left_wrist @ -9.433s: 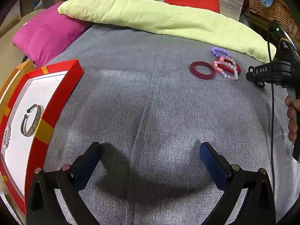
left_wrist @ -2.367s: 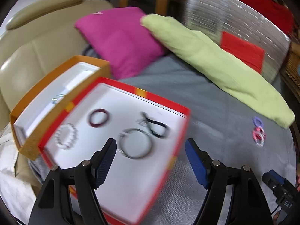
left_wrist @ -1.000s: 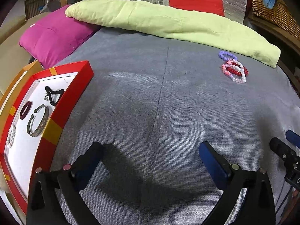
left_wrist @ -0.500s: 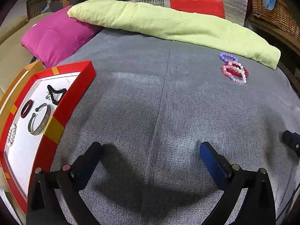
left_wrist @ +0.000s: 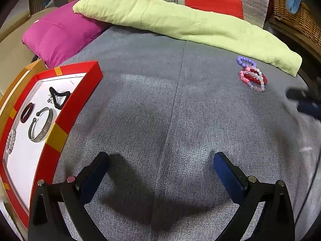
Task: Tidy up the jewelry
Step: 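Move both open tools over the purple, red and pink bead bracelets, then grasp the pink-and-white bead bracelet with the right tool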
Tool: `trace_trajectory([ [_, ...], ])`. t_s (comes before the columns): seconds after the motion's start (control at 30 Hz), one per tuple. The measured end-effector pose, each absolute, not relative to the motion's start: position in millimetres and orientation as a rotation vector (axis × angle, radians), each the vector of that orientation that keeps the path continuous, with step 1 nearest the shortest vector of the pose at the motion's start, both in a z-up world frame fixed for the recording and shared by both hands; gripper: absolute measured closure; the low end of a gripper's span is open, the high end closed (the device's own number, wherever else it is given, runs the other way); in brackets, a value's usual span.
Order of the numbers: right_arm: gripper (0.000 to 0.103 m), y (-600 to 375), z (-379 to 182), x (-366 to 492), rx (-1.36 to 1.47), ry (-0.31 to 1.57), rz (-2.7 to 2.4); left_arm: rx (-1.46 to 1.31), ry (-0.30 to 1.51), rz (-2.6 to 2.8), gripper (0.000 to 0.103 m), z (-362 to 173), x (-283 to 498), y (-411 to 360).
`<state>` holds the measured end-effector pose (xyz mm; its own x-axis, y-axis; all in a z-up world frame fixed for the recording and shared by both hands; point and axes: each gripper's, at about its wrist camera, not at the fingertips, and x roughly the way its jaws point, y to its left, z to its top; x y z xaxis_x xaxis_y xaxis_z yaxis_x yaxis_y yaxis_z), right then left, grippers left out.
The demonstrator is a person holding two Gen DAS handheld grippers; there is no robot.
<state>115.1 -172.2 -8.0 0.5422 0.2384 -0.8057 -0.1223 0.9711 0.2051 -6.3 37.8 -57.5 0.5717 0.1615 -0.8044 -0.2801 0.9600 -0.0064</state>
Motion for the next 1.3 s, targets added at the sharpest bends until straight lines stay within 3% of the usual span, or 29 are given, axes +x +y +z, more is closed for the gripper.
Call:
trace_trajectory([
  [0.17,0.053,-143.8,-13.0,145.2,0.080,1.015,0.191,-0.146,0.929,0.269,0.000,-57.7,-4.4,37.2],
  [0.33,0.067,-127.2,-35.3,169.3,0.066,1.069,0.151,-0.146,0.928,0.273,0.000,-59.0,-0.4,38.6],
  [0.4,0.095,-123.8,-36.7,170.8,0.028,1.064,0.127,-0.145,0.927,0.271,0.000,-59.0,-0.6,38.8],
  [0.8,0.095,-197.4,-40.6,107.6,-0.059,1.015,0.152,-0.094,0.893,0.209,0.000,-41.5,6.0,22.4],
  [1.03,0.095,-218.6,-41.9,97.7,0.053,0.985,0.226,-0.052,0.871,0.103,0.002,-13.6,84.2,-16.9],
  [1.17,0.095,-230.1,-42.5,106.1,0.132,1.001,0.267,-0.079,0.911,0.041,0.018,-13.3,134.5,-45.4],
  [1.27,0.095,-234.4,-43.3,108.8,0.177,1.011,0.288,-0.087,0.936,0.030,0.018,-20.7,170.3,-63.1],
  [1.3,0.095,-235.9,-43.7,109.8,0.189,1.014,0.295,-0.081,0.947,0.044,0.029,-26.9,177.4,-65.9],
])
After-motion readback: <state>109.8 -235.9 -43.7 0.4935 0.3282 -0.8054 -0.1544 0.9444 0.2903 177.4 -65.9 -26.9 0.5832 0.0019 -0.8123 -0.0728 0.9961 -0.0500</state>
